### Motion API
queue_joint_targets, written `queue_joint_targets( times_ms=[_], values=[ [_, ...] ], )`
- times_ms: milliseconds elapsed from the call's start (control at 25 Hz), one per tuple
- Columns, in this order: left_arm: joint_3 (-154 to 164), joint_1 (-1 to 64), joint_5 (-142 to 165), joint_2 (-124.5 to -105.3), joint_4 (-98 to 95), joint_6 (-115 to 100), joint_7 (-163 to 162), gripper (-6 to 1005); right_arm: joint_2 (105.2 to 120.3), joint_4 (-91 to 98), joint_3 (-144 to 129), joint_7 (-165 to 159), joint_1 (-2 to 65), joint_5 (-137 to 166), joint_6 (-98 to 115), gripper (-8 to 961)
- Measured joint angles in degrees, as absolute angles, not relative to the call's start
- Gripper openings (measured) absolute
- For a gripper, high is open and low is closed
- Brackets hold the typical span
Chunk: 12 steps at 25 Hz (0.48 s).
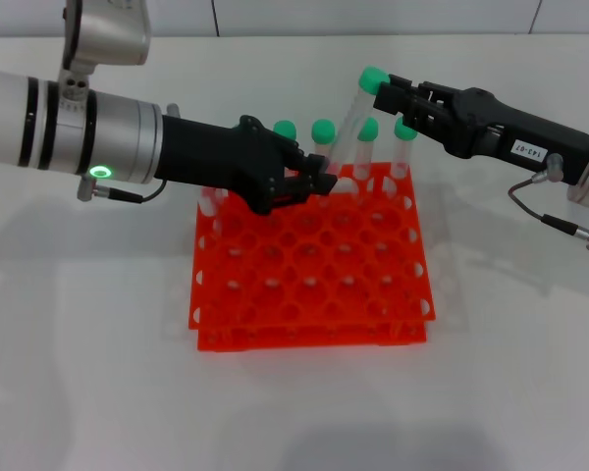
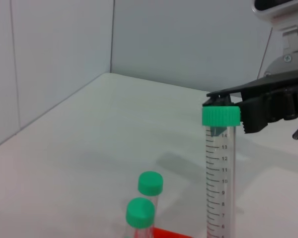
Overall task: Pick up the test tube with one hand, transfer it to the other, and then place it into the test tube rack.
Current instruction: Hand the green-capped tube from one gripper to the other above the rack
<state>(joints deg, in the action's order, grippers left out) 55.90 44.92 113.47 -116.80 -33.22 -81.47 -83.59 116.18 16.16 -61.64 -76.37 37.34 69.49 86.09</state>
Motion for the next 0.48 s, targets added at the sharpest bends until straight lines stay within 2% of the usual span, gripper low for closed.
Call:
queue_joint_targets(
  times_ms=[240, 480],
  values=[
    [56.26, 44.91, 113.47, -117.02, -33.22, -81.46, -83.59, 198, 116.18, 16.16, -61.69, -76.21, 37.39, 69.46, 86.00, 220],
    [56.27, 44.91, 113.47, -117.07, -33.22, -81.47, -83.57, 198, 116.18, 16.17, -61.70, -75.24, 37.41, 69.43, 86.18, 287]
  ],
)
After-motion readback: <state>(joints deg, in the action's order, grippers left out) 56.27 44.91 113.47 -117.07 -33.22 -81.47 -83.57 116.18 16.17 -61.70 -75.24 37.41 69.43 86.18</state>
